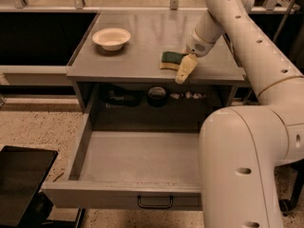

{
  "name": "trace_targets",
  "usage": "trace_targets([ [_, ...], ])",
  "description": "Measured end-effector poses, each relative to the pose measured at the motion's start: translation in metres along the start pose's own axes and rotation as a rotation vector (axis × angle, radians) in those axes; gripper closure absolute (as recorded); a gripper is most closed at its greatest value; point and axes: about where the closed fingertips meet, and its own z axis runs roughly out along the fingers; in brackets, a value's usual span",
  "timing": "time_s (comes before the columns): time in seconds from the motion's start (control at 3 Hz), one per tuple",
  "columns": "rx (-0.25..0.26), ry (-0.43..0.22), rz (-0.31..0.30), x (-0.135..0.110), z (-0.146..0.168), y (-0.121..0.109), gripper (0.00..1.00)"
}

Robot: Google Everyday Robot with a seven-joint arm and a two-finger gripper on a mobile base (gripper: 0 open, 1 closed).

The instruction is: Place sponge into top drawer

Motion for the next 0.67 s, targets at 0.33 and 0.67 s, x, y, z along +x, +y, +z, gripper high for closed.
trace_targets([
  [0.33,-0.002,-0.001,0.001,0.0004,-0.0032,0.0043,0.65],
  [0.67,-0.002,-0.001,0.001,-0.0028,-0.0107,0.0091,0.89],
])
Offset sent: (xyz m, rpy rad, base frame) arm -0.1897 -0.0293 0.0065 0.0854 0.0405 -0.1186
